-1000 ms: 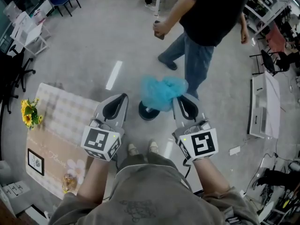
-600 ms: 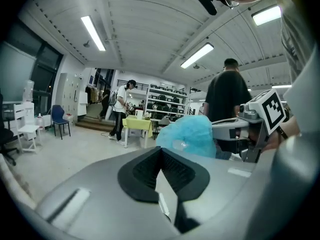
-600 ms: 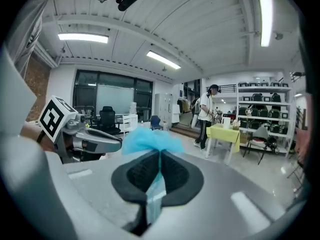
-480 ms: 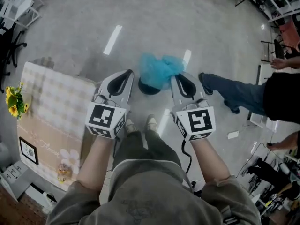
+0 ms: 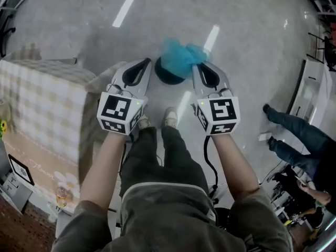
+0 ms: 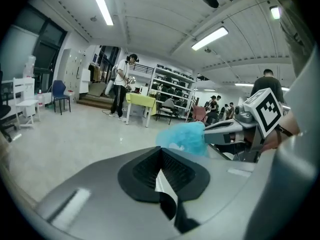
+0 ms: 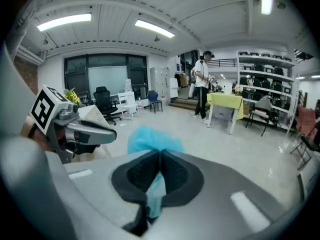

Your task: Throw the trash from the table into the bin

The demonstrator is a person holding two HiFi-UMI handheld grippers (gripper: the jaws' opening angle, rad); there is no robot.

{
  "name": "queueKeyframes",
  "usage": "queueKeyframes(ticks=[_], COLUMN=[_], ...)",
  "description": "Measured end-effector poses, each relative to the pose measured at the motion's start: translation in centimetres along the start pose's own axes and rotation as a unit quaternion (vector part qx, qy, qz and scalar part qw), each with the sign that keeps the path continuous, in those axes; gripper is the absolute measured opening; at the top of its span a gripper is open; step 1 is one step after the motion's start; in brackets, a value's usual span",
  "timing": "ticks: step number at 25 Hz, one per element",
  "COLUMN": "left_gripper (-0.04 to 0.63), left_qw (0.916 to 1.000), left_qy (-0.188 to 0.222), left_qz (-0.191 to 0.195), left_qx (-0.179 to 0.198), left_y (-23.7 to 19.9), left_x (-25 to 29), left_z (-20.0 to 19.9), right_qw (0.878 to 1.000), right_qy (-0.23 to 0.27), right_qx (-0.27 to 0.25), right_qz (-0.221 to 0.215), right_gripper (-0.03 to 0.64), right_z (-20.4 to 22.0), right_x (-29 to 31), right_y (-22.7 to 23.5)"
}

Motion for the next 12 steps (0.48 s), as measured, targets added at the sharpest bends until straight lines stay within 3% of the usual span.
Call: queueKeyframes(ticks=[12], left_gripper=[0.006], left_qw=[0.9956], left_qy=[-0.087], left_qz=[0.028], left_qx=[-0.021], left_y=[-3.4], left_x=[9.4], left_z=[22.6], right_qw=[0.995], right_qy=[-0.093], right_qx=[0.039], right_qz=[0.001], right_gripper=[0.005], right_z=[23.0], right_x=[11.3], right_y=[-0.7])
Point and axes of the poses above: the fingertips, and each gripper's own axes: x forward along the fingers, y to its right, z out of its underside, the point moved 2 cm from there along -x, backward along the fingers, and after that the axes turned 1 degree about y, right-handed, at the moved point
